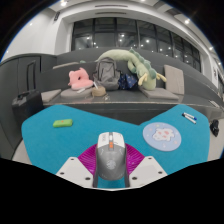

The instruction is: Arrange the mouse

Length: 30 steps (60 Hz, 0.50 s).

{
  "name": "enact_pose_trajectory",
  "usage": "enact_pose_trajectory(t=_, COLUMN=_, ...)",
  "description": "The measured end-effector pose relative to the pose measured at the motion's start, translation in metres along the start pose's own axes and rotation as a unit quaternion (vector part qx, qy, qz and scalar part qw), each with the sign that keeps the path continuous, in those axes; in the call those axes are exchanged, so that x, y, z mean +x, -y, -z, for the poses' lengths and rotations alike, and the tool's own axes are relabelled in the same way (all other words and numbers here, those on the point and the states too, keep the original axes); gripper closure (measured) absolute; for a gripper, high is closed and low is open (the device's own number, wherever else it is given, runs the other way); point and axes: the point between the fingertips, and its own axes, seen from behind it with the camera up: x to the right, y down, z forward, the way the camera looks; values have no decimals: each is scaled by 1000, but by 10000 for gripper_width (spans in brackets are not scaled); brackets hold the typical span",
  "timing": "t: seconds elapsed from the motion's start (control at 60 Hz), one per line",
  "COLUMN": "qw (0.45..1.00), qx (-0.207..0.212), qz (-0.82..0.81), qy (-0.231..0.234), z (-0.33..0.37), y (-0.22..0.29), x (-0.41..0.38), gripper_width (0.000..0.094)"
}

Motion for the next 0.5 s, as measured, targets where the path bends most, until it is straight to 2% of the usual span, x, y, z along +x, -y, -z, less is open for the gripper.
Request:
enact_pose_trajectory(t=0.133, qw=999, qx=38, qz=5, qy=-32, z=-11, y=68, x=61, gripper_width=576)
enact_pose_trajectory(t=0.233, qw=995, qx=39, qz=11, qy=-86, z=-38, y=95, x=128, gripper_width=573)
enact_pose_trajectory(t=0.383, qw=993, qx=4, qz=-7, qy=-122, z=-93, y=80, x=204, gripper_width=567)
enact_pose_trajectory(t=0.5, qw=991, qx=-37, qz=-27, qy=-123, z=-126, y=42, x=236, gripper_width=568)
